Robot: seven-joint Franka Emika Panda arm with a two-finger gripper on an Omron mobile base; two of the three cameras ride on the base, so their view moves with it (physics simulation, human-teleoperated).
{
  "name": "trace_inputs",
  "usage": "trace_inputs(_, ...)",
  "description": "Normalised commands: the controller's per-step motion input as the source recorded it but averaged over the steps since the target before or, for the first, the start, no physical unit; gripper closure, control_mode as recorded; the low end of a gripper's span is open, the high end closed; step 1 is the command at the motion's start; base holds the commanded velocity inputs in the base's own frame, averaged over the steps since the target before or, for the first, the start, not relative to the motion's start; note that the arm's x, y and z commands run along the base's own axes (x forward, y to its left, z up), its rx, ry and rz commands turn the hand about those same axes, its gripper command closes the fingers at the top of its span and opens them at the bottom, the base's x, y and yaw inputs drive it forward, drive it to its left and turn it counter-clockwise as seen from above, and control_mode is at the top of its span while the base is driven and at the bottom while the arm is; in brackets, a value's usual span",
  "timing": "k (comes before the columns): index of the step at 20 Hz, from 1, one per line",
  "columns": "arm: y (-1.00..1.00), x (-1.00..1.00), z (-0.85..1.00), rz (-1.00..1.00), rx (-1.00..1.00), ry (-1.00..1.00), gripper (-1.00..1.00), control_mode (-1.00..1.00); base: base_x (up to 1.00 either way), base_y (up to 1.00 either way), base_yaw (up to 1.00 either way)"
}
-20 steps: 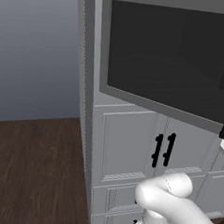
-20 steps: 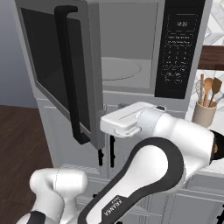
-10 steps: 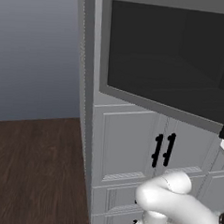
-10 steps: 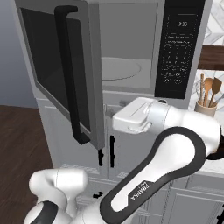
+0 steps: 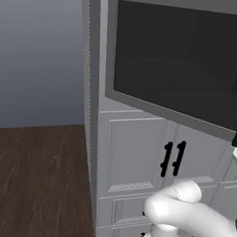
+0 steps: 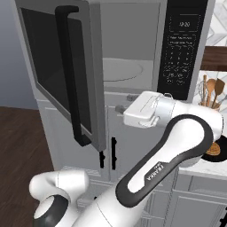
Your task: Open the microwave, place the bowl with waffle inside the microwave, then close the microwave door and turn it on.
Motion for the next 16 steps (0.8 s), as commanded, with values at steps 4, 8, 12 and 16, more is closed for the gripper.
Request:
trace_inputs(4,0.00,0.49,-0.18,0.05,0.00,-0.02,-1.00,-1.00,0.00,0.00,0.00)
trace_inputs(8,0.04,0.12,-0.10,0.08,0.00,-0.01,-1.00,-1.00,0.00,0.00,0.00)
trace_inputs(12,0.13,-0.28,-0.01,0.12,0.00,-0.02,-1.00,-1.00,0.00,0.00,0.00)
trace_inputs(16,0.03,-0.40,0.00,0.07,0.00,0.00,-1.00,-1.00,0.00,0.00,0.00)
